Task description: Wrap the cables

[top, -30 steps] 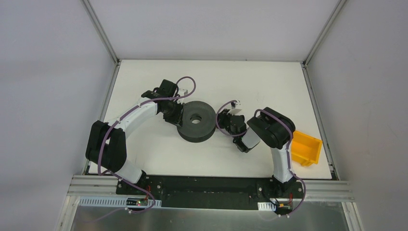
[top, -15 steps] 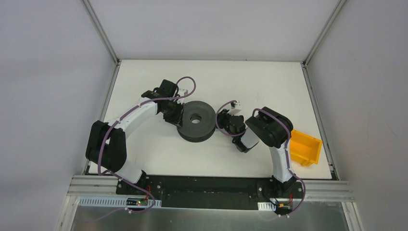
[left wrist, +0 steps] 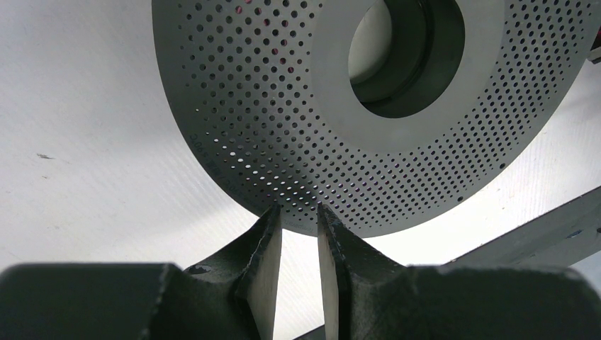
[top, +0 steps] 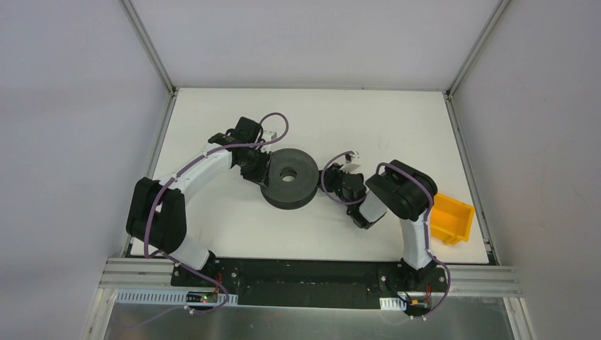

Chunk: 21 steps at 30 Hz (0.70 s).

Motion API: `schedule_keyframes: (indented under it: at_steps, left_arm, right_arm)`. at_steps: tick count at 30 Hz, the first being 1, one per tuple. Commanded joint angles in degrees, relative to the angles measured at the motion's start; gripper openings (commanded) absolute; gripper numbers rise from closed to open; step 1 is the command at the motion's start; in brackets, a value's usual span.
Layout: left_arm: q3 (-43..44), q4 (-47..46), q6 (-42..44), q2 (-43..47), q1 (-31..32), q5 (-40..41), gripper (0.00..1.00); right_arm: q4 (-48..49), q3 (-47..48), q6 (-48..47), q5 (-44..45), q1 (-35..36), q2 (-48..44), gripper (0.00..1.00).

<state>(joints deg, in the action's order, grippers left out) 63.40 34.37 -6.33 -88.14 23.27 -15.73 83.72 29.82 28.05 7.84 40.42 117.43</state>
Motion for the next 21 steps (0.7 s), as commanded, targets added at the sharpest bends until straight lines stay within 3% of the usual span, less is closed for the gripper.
schedule_keyframes:
  at_steps: [1,15,21]
  left_arm:
    - [1.1,1.6,1.4,0.1,0.0,0.8,0.24]
    - [1.0,1.6,1.4,0.3,0.0,0.9,0.24]
    - [0.9,1.6,1.3,0.3,0.1,1.0,0.24]
  right_arm:
    - [2.0,-1.8,-1.1,2.1,0.1,-3.6,0.23]
    - [1.2,-5.3,-2.8,2.9,-0.7,-7.2,0.24]
    - [-3.6,-8.1,-2.9,2.4,-2.4,-13.2,0.26]
